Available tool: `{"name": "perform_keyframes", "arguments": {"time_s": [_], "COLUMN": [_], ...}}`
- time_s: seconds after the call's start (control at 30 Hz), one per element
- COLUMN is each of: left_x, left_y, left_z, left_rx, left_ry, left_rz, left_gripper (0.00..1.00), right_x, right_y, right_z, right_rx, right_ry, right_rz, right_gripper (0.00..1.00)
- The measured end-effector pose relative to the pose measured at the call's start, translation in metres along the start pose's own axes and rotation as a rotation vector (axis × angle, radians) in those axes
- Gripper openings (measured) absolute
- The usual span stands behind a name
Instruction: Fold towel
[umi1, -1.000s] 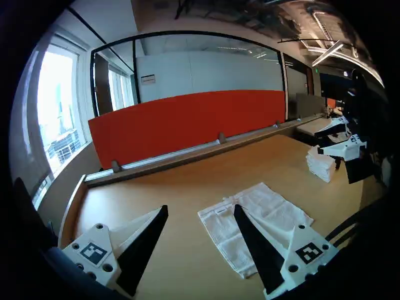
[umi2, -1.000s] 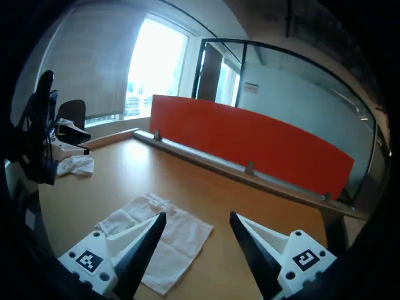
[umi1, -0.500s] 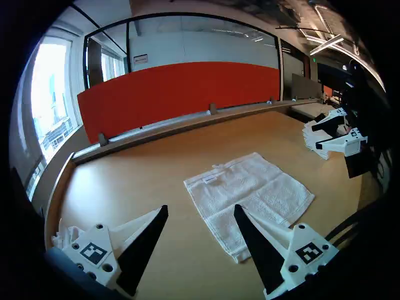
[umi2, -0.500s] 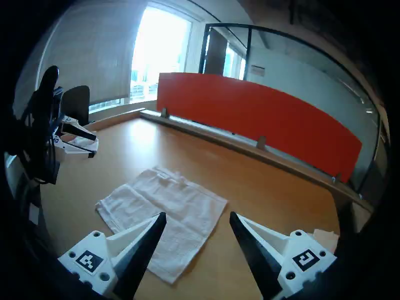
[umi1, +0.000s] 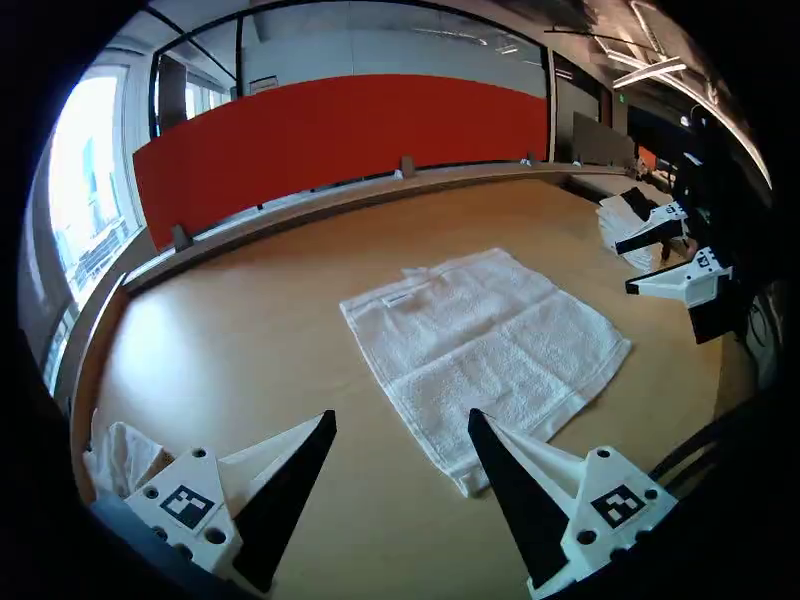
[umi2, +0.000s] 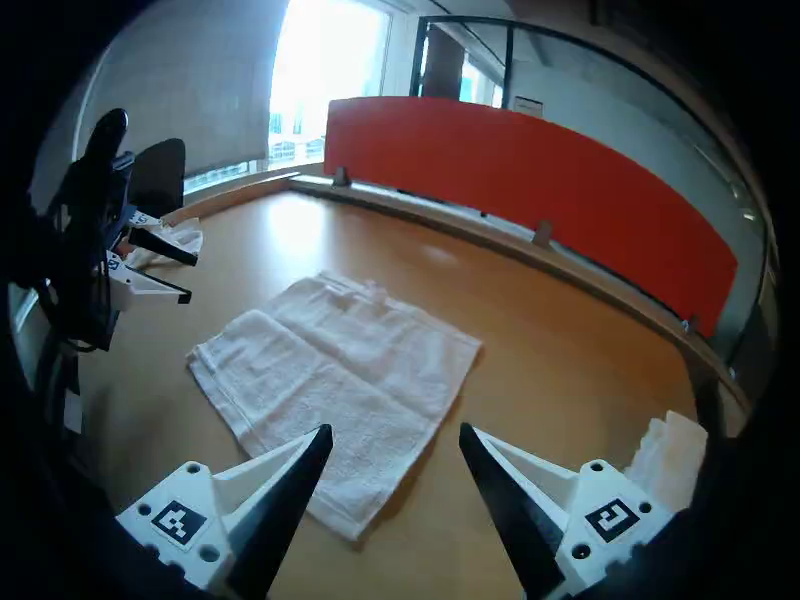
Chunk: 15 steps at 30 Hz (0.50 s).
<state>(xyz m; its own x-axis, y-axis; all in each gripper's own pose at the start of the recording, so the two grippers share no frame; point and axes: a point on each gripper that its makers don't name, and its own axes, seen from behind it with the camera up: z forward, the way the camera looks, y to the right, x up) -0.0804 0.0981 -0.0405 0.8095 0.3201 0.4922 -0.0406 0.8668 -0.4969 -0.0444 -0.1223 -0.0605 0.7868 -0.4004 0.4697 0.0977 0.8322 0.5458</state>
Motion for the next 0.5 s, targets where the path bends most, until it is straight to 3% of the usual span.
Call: {"name": "perform_keyframes", "arguments": {"time_s": [0.5], "left_x": [-0.044], "left_y": [0.031], "left_z": [0.020], "left_rx": [-0.111], "left_ry": [-0.123], "left_rz": [0.009], "left_gripper": [0.99], "right_x": [-0.061], "right_y": [-0.027], "right_z": [0.015], "right_rx": [0.086], "right_ry": [-0.131], "right_rz": [-0.024], "right_gripper": [0.98]}}
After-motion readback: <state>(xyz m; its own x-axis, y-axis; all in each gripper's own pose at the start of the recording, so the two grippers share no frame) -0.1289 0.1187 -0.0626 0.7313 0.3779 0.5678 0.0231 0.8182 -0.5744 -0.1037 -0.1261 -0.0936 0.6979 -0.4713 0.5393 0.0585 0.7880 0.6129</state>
